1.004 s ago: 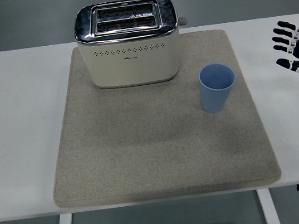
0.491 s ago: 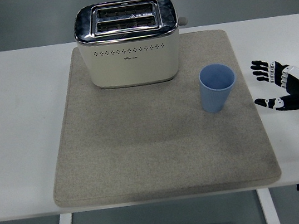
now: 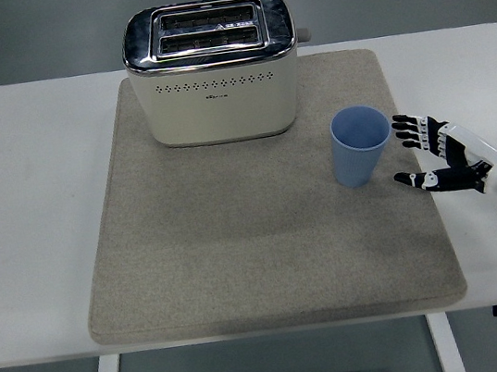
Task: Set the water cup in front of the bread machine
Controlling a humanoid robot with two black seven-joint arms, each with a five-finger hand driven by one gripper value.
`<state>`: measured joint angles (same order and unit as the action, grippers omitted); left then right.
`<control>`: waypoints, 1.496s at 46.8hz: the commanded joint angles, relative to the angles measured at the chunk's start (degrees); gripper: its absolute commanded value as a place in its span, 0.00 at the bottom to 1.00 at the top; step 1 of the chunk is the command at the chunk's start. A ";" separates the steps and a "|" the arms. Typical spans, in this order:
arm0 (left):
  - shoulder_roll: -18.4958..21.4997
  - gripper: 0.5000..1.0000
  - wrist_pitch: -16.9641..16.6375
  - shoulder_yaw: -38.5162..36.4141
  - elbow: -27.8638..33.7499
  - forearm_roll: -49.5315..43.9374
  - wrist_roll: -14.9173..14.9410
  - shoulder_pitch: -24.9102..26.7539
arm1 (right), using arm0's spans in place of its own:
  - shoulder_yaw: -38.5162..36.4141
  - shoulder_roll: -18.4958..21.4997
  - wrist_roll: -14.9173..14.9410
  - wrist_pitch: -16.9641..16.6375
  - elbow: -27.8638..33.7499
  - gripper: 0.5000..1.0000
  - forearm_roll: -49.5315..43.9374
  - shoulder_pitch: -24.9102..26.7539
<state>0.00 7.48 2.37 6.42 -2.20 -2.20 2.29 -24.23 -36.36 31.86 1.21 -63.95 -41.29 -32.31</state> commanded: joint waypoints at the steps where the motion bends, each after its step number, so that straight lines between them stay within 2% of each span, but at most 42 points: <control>1: 0.00 1.00 0.08 0.00 0.00 0.00 0.00 -0.01 | 0.06 0.85 -0.92 0.11 0.23 0.84 0.16 -0.74; 7: 0.00 1.00 0.00 0.00 0.00 0.00 0.00 -0.01 | 0.06 2.17 -1.98 0.11 0.49 0.84 0.07 -1.88; 19: 0.00 1.00 0.00 0.00 0.00 0.00 0.00 -0.01 | 2.70 4.72 -1.98 0.19 2.69 0.84 0.16 -3.73; 70: 0.00 1.00 0.00 0.00 0.00 0.00 0.00 -0.01 | 2.96 8.32 -2.07 0.19 3.30 0.83 0.34 -5.66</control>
<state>0.00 7.53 2.37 6.42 -2.20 -2.20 2.28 -21.27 -28.51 29.79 1.22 -60.64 -40.91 -37.89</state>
